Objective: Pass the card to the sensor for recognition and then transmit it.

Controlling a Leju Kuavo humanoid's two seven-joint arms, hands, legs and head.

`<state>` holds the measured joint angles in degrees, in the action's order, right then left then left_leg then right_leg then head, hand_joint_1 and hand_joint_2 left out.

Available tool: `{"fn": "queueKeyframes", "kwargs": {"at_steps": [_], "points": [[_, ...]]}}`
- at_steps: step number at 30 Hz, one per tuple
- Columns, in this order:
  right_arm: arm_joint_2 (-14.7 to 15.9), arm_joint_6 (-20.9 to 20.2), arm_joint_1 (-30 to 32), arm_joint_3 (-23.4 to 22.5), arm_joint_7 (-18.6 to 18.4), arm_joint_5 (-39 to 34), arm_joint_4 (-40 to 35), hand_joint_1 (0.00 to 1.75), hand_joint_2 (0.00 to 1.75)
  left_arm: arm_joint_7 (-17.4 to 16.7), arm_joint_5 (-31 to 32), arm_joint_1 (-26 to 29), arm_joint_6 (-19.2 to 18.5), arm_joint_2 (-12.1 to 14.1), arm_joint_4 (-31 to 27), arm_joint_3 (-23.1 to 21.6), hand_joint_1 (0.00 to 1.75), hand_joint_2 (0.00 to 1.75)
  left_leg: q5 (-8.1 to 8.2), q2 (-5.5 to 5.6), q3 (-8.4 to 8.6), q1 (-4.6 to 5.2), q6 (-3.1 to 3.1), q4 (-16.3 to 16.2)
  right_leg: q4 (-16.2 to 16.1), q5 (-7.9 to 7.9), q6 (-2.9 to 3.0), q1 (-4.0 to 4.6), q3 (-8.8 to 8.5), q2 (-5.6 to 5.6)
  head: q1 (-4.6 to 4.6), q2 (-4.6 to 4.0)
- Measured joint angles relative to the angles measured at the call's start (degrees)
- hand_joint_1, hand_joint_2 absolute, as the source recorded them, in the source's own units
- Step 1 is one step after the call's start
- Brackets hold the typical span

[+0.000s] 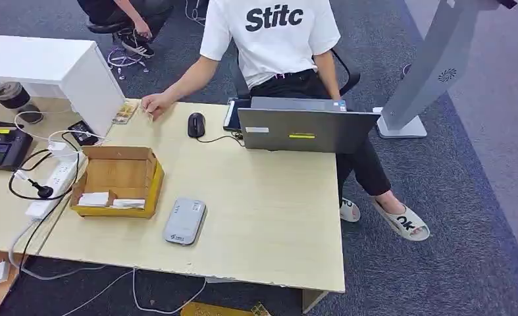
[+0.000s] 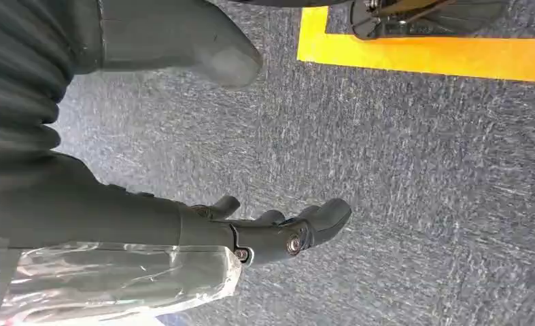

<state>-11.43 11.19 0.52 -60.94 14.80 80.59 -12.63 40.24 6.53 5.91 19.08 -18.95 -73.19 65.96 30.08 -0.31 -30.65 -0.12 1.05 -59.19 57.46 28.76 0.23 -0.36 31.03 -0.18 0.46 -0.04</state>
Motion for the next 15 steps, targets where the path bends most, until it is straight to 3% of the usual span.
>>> {"fn": "queueKeyframes", "kwargs": {"at_steps": [1,3,4,5,6,15], "points": [[0.0,0.0,0.0,-0.5,0.0,0.0,0.0,0.00,1.75,0.0,-0.7,2.6,-2.6,0.0,-6.3,-4.0,0.00,1.75,0.00,0.01,-0.01,0.00,0.00,0.0,0.0,0.00,0.00,0.01,0.00,0.01,0.02,0.00],[0.0,-0.2,-0.1,-0.7,-0.2,0.0,0.0,0.00,1.75,0.0,-1.0,3.8,-3.6,0.0,-8.9,-5.3,0.00,1.75,0.00,0.00,-0.01,-0.01,0.00,0.0,0.0,0.00,0.00,0.01,0.00,0.00,0.04,0.00],[0.0,-0.8,-0.1,-1.2,-0.9,0.0,0.0,0.00,1.75,-0.2,-2.1,8.4,-2.4,-0.2,-18.6,-11.1,0.00,1.75,0.00,-0.02,-0.02,-0.01,0.00,0.0,0.0,0.00,0.00,0.00,0.03,-0.02,0.02,0.00],[0.0,-0.9,-0.2,-1.7,-1.4,0.0,0.0,0.00,1.75,-1.2,0.9,12.4,-2.6,-0.5,-28.0,-16.2,0.00,1.75,0.00,0.00,-0.04,0.00,0.00,0.0,0.0,0.00,0.00,0.00,0.03,0.00,0.04,0.00],[0.0,-1.0,-0.2,-2.2,-2.0,0.9,0.0,0.00,1.75,-2.5,6.8,14.1,-5.6,-0.5,-36.6,-18.3,0.00,1.75,0.00,0.00,-0.04,0.01,0.00,0.0,0.0,0.00,0.00,0.00,0.02,-0.01,0.02,0.00],[0.0,-1.1,-0.3,-2.5,-2.2,1.0,0.0,0.00,1.75,-2.1,10.0,14.4,-7.1,-0.8,-41.5,-18.8,0.00,1.75,0.00,-0.01,-0.03,0.00,0.00,0.0,0.0,0.00,0.01,0.00,0.04,-0.01,0.02,0.00]]}}
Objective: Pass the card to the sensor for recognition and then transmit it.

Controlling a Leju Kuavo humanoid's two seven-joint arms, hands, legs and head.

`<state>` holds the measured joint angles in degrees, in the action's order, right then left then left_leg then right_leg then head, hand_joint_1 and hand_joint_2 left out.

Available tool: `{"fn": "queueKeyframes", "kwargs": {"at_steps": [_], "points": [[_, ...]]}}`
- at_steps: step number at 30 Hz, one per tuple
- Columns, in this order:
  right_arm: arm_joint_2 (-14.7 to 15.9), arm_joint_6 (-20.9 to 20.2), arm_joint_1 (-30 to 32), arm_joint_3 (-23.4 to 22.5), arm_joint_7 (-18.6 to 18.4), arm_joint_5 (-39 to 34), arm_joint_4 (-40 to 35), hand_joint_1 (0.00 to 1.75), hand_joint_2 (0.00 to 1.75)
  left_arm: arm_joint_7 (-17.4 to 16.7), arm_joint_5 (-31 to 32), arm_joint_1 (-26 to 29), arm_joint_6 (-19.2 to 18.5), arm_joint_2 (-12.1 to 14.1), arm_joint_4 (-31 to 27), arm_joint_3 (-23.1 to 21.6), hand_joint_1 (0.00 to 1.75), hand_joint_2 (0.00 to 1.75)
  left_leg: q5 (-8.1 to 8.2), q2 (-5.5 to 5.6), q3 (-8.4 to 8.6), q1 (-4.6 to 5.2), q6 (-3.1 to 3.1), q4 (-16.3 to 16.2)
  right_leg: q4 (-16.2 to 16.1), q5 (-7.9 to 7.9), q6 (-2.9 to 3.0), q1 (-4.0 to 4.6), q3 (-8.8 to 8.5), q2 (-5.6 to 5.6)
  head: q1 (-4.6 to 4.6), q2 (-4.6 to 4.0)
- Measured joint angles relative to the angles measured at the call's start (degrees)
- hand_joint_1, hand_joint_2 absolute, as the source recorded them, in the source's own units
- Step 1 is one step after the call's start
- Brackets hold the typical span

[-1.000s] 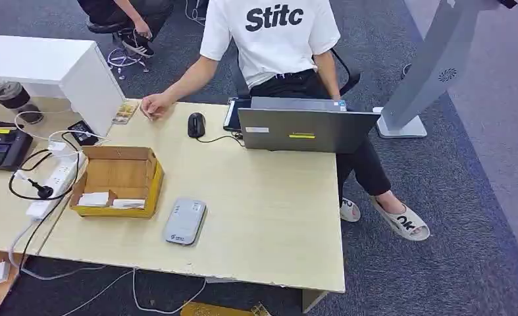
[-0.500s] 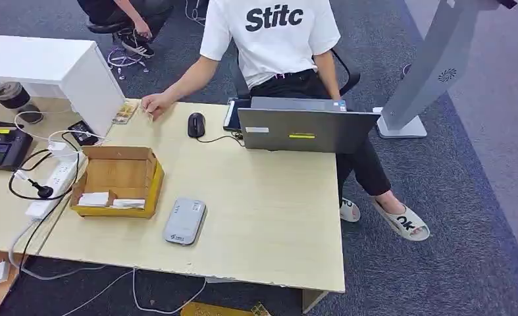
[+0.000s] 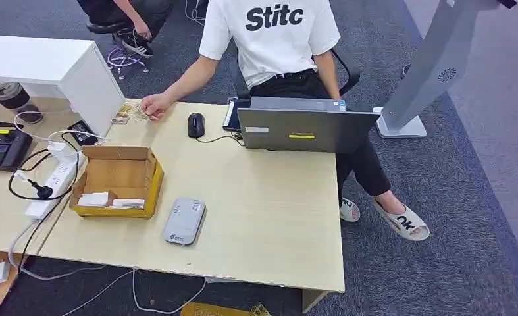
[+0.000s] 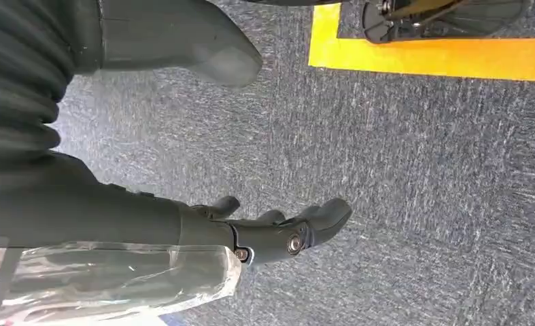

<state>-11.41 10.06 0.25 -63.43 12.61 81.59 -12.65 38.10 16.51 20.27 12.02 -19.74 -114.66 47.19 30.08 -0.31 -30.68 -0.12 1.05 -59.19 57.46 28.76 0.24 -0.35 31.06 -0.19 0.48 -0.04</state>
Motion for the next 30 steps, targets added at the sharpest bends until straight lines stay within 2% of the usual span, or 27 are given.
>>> {"fn": "queueKeyframes", "kwargs": {"at_steps": [6,10,13,17,21,24,27,30], "points": [[0.2,-1.0,-0.1,0.0,-0.9,1.1,0.0,0.00,1.75,-0.3,9.3,-2.7,-7.1,0.1,-2.0,0.8,0.00,1.75,0.00,0.01,0.00,0.01,0.00,0.0,0.0,0.00,0.00,-0.01,-0.03,0.01,0.02,0.00],[0.4,-1.2,-0.2,0.0,-1.6,2.4,0.0,0.00,1.75,-4.6,12.6,-4.8,-9.4,2.4,-2.1,1.2,0.00,1.75,-0.01,0.01,0.03,0.00,0.00,0.0,0.0,-0.01,0.00,0.00,-0.03,0.01,0.00,0.00],[0.5,-0.8,-0.3,0.2,-3.6,4.1,0.0,0.00,1.75,-8.6,16.1,-6.4,-9.8,5.6,-1.2,1.2,0.00,1.75,-0.01,0.01,0.03,-0.01,-0.01,0.0,0.0,-0.01,0.00,0.00,-0.03,0.01,0.00,0.00],[0.9,-1.2,-0.5,0.4,-5.8,5.0,0.0,0.00,1.75,-15.0,22.6,-8.4,-7.9,11.6,3.3,1.2,0.00,1.75,-0.04,0.01,0.02,-0.04,-0.05,0.0,0.0,0.00,0.02,0.01,0.00,0.01,-0.02,0.00],[1.4,-1.9,-0.8,0.6,-6.8,5.4,0.0,0.00,1.75,-17.7,27.7,-10.6,-5.5,16.9,9.2,1.1,0.00,1.75,-0.05,0.01,0.02,-0.06,-0.06,0.0,0.0,0.01,0.03,0.02,0.01,0.00,0.00,0.00],[1.6,-1.9,-0.9,0.9,-6.9,6.1,0.0,0.00,1.75,-19.1,30.7,-11.7,-3.6,19.7,12.6,0.2,0.00,1.75,-0.05,0.00,0.04,-0.06,-0.06,0.0,0.0,0.00,0.02,0.01,0.01,0.00,0.00,0.00],[1.8,-1.9,-1.0,1.5,-6.8,6.8,0.0,0.00,1.75,-21.0,37.7,-11.9,0.7,22.2,15.4,-2.7,0.00,1.75,-0.05,-0.01,0.05,-0.05,-0.05,0.0,0.0,0.00,0.01,-0.01,0.02,-0.01,0.02,0.00],[2.0,-2.0,-1.2,2.1,-6.7,7.3,0.0,0.00,1.75,-24.4,44.1,-12.0,4.3,24.8,18.3,-8.3,0.00,1.75,-0.07,0.01,0.04,-0.04,-0.02,0.0,0.0,-0.02,-0.01,-0.02,0.01,0.01,0.00,0.00]]}}
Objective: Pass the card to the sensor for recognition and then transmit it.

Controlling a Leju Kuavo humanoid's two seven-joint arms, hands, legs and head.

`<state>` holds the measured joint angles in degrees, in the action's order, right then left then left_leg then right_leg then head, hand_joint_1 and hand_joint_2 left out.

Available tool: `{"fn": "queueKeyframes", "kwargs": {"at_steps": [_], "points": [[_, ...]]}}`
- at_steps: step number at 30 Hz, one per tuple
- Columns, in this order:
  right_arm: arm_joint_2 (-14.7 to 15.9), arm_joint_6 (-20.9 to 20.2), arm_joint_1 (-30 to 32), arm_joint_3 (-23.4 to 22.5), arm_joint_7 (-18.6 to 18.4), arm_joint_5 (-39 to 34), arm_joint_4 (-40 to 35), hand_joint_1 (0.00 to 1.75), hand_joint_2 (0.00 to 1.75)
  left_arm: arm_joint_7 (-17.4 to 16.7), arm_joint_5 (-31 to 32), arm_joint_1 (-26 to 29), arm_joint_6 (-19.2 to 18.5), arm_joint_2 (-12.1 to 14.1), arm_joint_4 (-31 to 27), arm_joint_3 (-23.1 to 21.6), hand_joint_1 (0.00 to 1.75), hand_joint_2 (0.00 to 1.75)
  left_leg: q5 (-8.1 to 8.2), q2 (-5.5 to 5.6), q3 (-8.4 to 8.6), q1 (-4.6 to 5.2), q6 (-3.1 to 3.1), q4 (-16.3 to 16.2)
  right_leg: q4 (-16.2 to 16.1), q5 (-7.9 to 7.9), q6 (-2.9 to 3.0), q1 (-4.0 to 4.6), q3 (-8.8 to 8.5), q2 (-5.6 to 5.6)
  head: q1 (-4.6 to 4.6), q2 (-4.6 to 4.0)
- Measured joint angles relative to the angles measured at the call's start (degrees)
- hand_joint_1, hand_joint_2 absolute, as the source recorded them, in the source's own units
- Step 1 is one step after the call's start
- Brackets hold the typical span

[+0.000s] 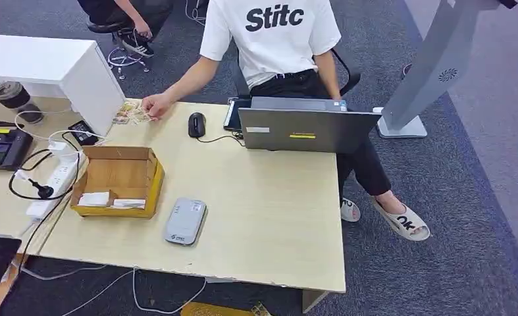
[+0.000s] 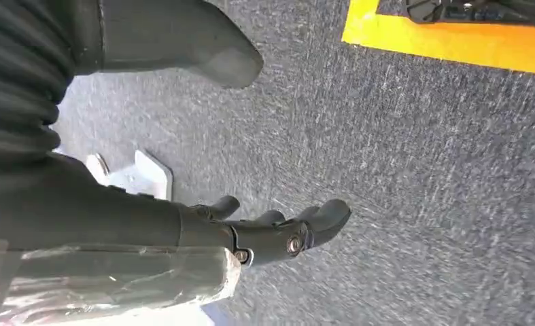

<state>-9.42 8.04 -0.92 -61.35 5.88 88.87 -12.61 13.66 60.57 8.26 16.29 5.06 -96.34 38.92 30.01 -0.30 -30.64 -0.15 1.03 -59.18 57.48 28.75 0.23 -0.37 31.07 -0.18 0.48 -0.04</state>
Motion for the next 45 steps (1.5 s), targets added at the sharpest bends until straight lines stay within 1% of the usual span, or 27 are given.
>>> {"fn": "queueKeyframes", "kwargs": {"at_steps": [2,4,6,9,11,13,16,19,23,28,30,39,45], "points": [[0.0,0.0,-0.1,0.3,0.0,0.7,0.0,0.00,1.75,-3.3,3.3,-0.4,2.1,1.7,1.7,-5.3,0.00,1.75,0.00,0.01,-0.02,0.00,0.00,0.0,0.0,-0.01,-0.01,0.00,-0.02,0.00,0.02,0.00],[0.1,0.0,-0.3,0.7,0.0,0.8,0.1,0.00,1.75,-5.8,3.8,-0.8,3.2,3.3,3.1,-9.4,0.00,1.75,0.00,-0.02,-0.01,0.01,0.00,0.0,0.0,-0.03,0.00,0.00,-0.04,-0.02,0.00,0.00],[0.1,0.0,-0.3,1.0,0.0,0.9,0.2,0.00,1.75,-6.7,4.2,-1.3,3.7,4.5,4.2,-12.3,0.00,1.75,0.00,-0.05,0.02,0.03,0.00,0.0,0.0,-0.03,0.01,0.01,0.00,-0.06,0.00,0.00],[0.3,-0.5,-0.3,1.6,-0.3,1.0,0.4,0.00,1.75,-8.7,6.6,-2.8,4.1,6.7,5.8,-16.8,0.00,1.75,0.00,0.03,-0.01,0.05,0.00,-0.1,0.0,-0.03,0.01,0.02,0.11,0.00,0.00,0.00],[0.4,-0.6,-0.4,2.3,-0.9,1.0,0.4,0.00,1.75,-9.4,8.0,-5.3,3.9,7.6,6.7,-20.2,0.00,1.75,-0.01,0.14,-0.04,0.05,0.00,-0.1,0.0,-0.03,0.01,0.02,0.08,0.10,0.00,0.00],[0.5,-0.5,-0.6,3.1,-1.3,1.0,0.4,0.00,1.75,-11.4,9.6,-8.8,3.2,8.5,8.0,-24.8,0.00,1.75,-0.06,0.18,-0.05,0.04,-0.02,-0.1,0.0,-0.06,0.06,0.02,0.00,0.13,0.00,0.00],[0.5,-0.2,-0.7,4.0,-1.2,1.0,0.4,0.00,1.75,-13.3,10.1,-13.3,2.6,9.4,9.3,-31.1,0.00,1.75,-0.07,0.05,-0.04,0.03,-0.03,-0.1,0.0,-0.13,0.11,0.02,0.00,0.04,0.02,0.00],[0.5,0.0,-0.7,4.2,-1.1,1.0,0.4,0.00,1.75,-13.8,10.2,-16.3,2.3,10.0,10.0,-34.9,0.00,1.75,-0.07,0.01,-0.04,0.04,-0.03,-0.1,0.0,-0.15,0.07,0.02,0.03,-0.01,0.00,0.00],[0.6,0.0,-0.7,4.3,-0.9,0.9,0.4,0.00,1.75,-15.1,10.6,-19.6,1.5,10.9,11.0,-37.8,0.00,1.75,-0.07,0.02,-0.09,0.03,-0.03,-0.1,0.0,-0.15,0.07,0.02,0.07,-0.01,0.00,0.00],[0.6,-0.2,-0.7,4.3,-0.9,0.9,0.5,0.00,1.75,-15.7,10.9,-22.2,1.1,11.9,11.9,-39.4,0.00,1.75,-0.07,-0.03,-0.09,0.02,-0.03,-0.1,0.0,-0.15,0.08,0.02,0.11,-0.06,-0.02,0.00],[0.6,-0.8,-0.7,4.3,-1.1,0.9,0.5,0.00,1.75,-15.8,10.9,-22.7,1.0,12.3,12.2,-39.9,0.00,1.75,-0.07,-0.03,-0.09,0.02,-0.03,-0.1,0.0,-0.15,0.08,0.03,0.11,-0.06,0.02,0.00],[0.8,-1.0,-0.7,4.3,-1.8,0.9,0.5,0.00,1.75,-16.1,10.6,-23.8,0.8,12.7,13.1,-40.7,0.00,1.75,-0.07,-0.03,-0.09,0.03,-0.03,-0.1,0.0,-0.15,0.07,0.03,0.11,-0.06,0.00,0.00],[0.9,-0.7,-0.7,4.3,-1.8,1.0,0.5,0.00,1.75,-15.6,9.3,-23.9,0.9,12.2,13.3,-42.1,0.00,1.75,-0.07,-0.03,-0.10,0.04,-0.03,-0.1,0.0,-0.15,0.07,0.02,0.11,-0.06,0.00,0.00]]}}
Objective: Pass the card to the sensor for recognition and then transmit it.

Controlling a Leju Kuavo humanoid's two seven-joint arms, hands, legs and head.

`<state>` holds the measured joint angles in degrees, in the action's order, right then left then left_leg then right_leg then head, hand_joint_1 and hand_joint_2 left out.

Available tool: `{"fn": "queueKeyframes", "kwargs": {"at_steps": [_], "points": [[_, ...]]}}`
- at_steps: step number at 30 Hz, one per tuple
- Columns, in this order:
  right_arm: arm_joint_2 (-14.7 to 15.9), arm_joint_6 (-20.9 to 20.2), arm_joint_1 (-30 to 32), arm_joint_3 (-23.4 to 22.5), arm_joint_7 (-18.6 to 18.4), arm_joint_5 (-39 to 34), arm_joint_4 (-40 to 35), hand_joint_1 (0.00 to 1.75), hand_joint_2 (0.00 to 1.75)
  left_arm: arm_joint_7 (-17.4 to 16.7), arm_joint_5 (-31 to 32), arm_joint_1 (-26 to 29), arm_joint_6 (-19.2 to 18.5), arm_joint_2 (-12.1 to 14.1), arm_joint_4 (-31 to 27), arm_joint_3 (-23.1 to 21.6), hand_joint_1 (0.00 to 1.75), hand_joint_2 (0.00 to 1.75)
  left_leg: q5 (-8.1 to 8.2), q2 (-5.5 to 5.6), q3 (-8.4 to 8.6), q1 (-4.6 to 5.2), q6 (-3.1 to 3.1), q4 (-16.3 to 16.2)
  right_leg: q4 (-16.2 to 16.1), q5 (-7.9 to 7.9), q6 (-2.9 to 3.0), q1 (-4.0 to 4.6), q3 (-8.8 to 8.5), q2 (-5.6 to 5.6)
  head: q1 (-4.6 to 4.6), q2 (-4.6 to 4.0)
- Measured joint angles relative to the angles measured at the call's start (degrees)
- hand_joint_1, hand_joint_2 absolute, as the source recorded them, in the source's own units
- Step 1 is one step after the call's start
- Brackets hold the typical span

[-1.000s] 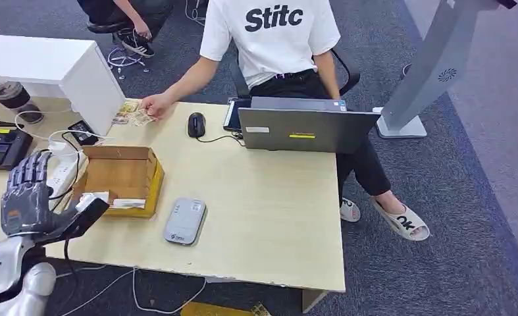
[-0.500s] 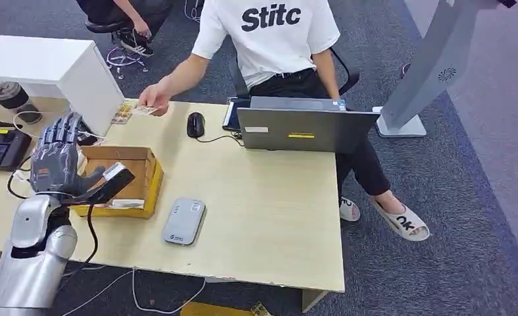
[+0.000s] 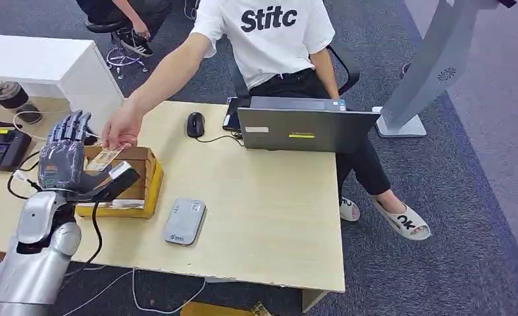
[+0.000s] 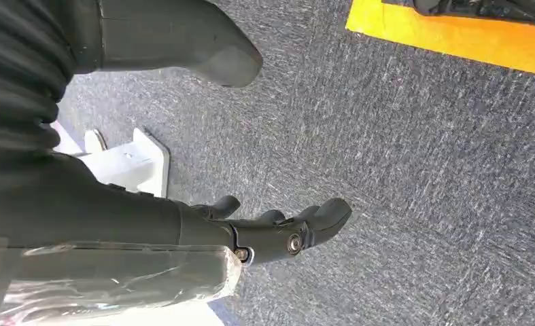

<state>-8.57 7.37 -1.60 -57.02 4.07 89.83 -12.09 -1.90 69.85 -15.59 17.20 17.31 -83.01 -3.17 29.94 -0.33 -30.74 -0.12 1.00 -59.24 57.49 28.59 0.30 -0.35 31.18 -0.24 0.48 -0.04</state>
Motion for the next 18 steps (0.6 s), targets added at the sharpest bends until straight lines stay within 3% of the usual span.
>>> {"fn": "queueKeyframes", "kwargs": {"at_steps": [8,9,18], "points": [[0.0,0.1,0.0,0.0,0.7,0.0,0.0,0.00,1.75,0.2,-1.0,0.0,0.3,-0.2,0.0,-0.7,0.00,1.75,0.00,0.00,0.00,-0.01,0.00,0.0,0.0,0.00,0.00,0.00,0.00,0.00,0.00,0.00],[0.0,0.2,0.0,0.1,0.8,0.0,0.0,0.00,1.75,0.3,-1.0,0.0,0.3,-0.2,0.0,-0.7,1.75,1.75,0.00,0.00,0.00,-0.01,0.00,0.0,0.0,0.00,0.00,0.00,0.00,0.00,0.00,0.00],[0.0,0.0,0.0,0.3,0.3,0.0,0.3,0.00,1.75,1.0,-2.1,0.6,0.4,0.2,0.0,-0.8,1.75,1.75,0.00,0.00,-0.03,-0.02,0.00,0.0,0.0,0.00,0.00,0.00,0.00,0.00,0.00,0.00]]}}
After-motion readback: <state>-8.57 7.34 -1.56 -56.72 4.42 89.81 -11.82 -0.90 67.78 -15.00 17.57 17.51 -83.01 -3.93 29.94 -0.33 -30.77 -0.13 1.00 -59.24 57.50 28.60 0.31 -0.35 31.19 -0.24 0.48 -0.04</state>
